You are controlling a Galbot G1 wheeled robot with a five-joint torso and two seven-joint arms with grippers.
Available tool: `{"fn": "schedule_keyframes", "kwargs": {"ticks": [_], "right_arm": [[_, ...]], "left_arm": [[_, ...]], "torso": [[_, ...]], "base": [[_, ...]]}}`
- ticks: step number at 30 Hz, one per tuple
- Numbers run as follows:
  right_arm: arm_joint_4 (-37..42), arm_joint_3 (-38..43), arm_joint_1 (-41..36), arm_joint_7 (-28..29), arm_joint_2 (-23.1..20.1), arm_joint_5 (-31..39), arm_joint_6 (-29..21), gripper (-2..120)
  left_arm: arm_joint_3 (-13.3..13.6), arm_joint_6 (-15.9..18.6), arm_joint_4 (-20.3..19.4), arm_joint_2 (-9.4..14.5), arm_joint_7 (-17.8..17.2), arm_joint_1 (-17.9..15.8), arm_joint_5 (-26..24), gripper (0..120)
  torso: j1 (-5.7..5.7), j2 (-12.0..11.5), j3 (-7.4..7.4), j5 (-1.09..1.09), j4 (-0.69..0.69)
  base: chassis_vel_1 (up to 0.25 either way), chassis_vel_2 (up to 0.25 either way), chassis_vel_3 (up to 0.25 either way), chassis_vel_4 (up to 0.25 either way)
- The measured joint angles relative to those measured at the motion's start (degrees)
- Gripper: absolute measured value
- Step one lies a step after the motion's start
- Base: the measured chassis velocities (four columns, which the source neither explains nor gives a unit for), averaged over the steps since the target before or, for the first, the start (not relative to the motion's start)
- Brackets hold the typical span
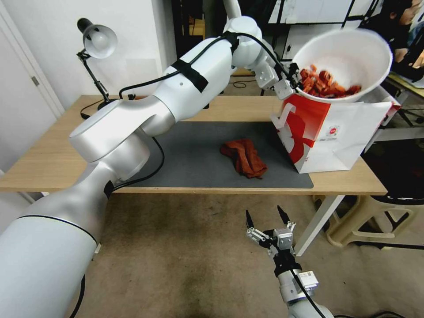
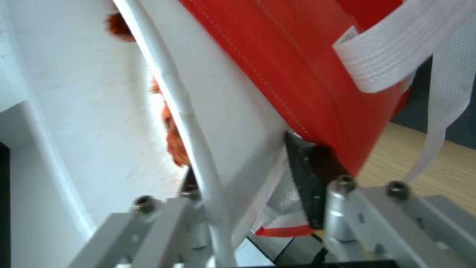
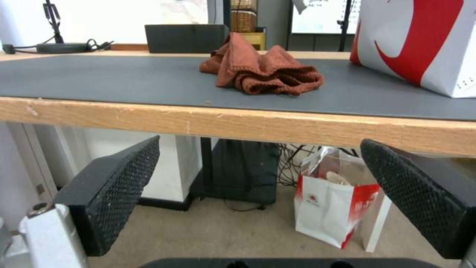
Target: Sweep shrimp from table into container with towel, then put container into takeout bag.
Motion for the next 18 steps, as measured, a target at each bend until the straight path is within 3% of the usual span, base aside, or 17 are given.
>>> {"fn": "schedule_keyframes", "kwargs": {"ticks": [5, 7, 9, 13, 18], "right_arm": [[-0.09, -0.03, 0.29, 0.00, -0.06, 0.15, 0.00, 100], [-0.17, -0.13, 0.46, -0.04, -0.11, 0.32, 0.00, 100], [-0.17, -0.15, 0.47, -0.05, -0.12, 0.33, 0.00, 100], [-0.19, -0.30, 0.66, -0.09, -0.15, 0.40, -0.07, 100], [0.06, -0.22, 0.44, -0.11, -0.18, 0.47, -0.09, 100]], "left_arm": [[0.02, 0.05, 0.17, 0.00, -0.44, 0.00, -0.07, 45], [-0.24, 0.38, 0.43, -0.01, -0.82, -0.15, -0.22, 57], [-0.30, 0.44, 0.46, 0.00, -0.89, -0.19, -0.25, 58], [-0.80, 1.08, 0.67, -0.01, -1.41, -0.80, -1.48, 82], [-1.37, 2.51, 1.24, 0.00, -1.13, -0.93, -4.79, 96]], "torso": [[0.00, 0.00, 0.00, 0.00, 0.00], [0.00, 0.00, 0.00, 0.00, -0.01], [0.00, 0.00, 0.00, 0.00, 0.00], [0.01, 0.00, 0.00, 0.00, 0.00], [0.01, 0.00, 0.00, 0.00, 0.00]], "base": [[0.000, 0.000, 0.000, 0.000], [0.000, 0.000, 0.000, 0.000], [0.000, 0.000, 0.000, 0.000], [0.000, 0.000, 0.000, 0.000], [0.000, 0.000, 0.000, 0.000]]}}
